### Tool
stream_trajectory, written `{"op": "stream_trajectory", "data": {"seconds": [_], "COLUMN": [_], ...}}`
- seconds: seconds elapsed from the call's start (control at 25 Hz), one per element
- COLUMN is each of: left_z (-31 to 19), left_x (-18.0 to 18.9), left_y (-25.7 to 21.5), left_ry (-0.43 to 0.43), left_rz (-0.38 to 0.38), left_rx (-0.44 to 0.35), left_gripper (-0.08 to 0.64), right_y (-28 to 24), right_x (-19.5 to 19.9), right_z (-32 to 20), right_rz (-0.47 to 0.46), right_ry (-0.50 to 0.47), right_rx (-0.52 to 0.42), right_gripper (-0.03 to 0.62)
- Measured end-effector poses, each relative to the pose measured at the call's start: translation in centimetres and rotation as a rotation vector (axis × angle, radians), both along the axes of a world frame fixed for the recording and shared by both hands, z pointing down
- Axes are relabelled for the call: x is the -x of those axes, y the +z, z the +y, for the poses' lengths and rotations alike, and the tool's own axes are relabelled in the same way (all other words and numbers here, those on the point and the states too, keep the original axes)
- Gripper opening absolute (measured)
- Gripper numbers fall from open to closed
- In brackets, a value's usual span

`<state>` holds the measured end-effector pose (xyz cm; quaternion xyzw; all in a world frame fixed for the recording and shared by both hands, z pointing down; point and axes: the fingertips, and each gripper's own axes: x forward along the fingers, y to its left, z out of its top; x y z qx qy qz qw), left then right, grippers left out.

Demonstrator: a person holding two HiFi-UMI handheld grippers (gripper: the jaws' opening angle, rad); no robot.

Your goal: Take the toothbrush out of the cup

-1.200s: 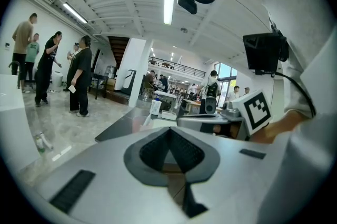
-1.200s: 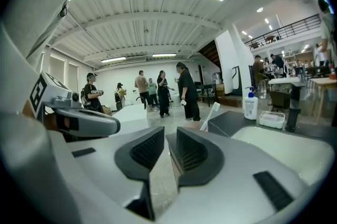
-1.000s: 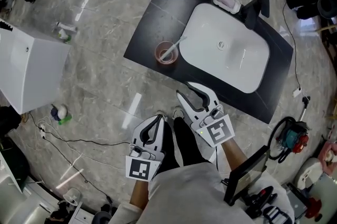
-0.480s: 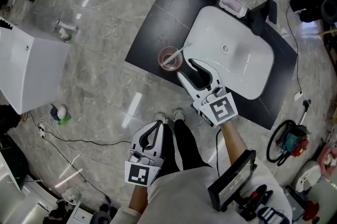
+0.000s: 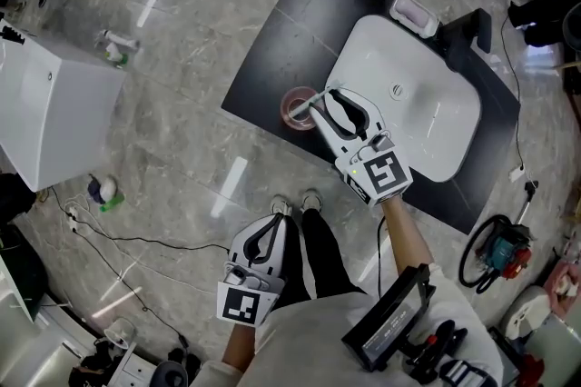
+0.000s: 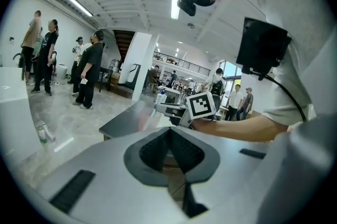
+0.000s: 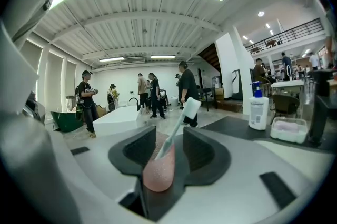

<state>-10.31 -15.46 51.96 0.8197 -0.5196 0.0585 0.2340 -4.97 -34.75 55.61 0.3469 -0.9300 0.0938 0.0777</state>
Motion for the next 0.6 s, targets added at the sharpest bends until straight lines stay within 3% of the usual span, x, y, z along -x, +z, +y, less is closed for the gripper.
{"op": "stream_trajectory", "data": {"seconds": [0.32, 0.44, 0.6], "left_z": [-0.04, -0.06, 0.08], "left_x": [0.41, 0.25, 0.22], "left_y": [0.16, 0.28, 0.28], "left_ry": [-0.011, -0.009, -0.008], "left_rz": [-0.002, -0.003, -0.001], "left_rx": [0.009, 0.011, 0.016], "left_gripper": [0.003, 0.003, 0.004], "right_y": [-0.37, -0.21, -0.49], "right_x": [0.6, 0.32, 0.5], "right_z": [-0.7, -1.04, -0.88], "right_rz": [-0.035, -0.03, -0.038], "right_ry": [-0.007, 0.015, 0.011], "right_rx": [-0.014, -0.023, -0.029], "right_gripper": [0.162, 0.088, 0.078]}}
